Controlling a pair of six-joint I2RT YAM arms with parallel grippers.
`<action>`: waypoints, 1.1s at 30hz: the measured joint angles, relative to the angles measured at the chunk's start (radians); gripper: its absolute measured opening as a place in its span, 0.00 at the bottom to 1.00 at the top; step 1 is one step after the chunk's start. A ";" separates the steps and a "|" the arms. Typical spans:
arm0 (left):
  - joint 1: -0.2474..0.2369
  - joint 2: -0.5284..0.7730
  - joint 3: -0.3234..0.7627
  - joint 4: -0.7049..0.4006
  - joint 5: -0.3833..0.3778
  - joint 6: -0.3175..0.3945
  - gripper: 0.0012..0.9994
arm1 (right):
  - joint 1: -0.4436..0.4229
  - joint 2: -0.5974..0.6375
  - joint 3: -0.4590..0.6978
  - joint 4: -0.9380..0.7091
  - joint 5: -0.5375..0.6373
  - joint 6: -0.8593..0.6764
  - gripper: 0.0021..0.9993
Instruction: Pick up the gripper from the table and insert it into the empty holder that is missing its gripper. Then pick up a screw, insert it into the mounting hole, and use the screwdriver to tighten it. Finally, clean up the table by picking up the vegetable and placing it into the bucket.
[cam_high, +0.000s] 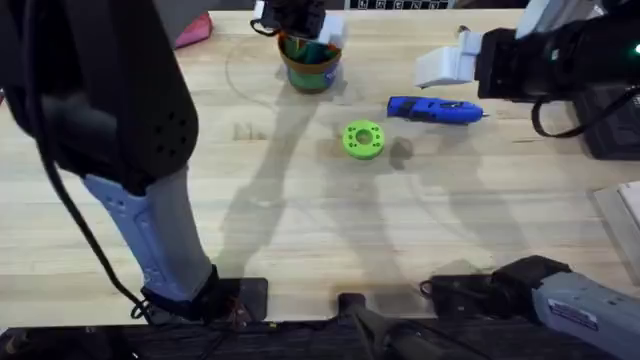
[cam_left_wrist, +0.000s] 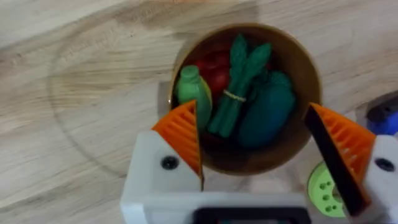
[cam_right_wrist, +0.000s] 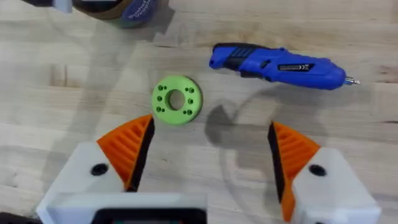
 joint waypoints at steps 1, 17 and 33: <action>0.000 -0.009 0.000 0.000 0.000 0.000 0.98 | 0.000 0.000 0.000 0.000 0.000 0.000 0.99; 0.000 -0.337 0.006 -0.269 -0.005 0.016 0.99 | 0.000 0.000 0.000 -0.002 0.000 0.003 0.99; 0.000 -0.732 -0.533 -0.257 -0.057 -0.036 0.99 | 0.000 0.000 0.000 -0.019 0.000 0.003 0.99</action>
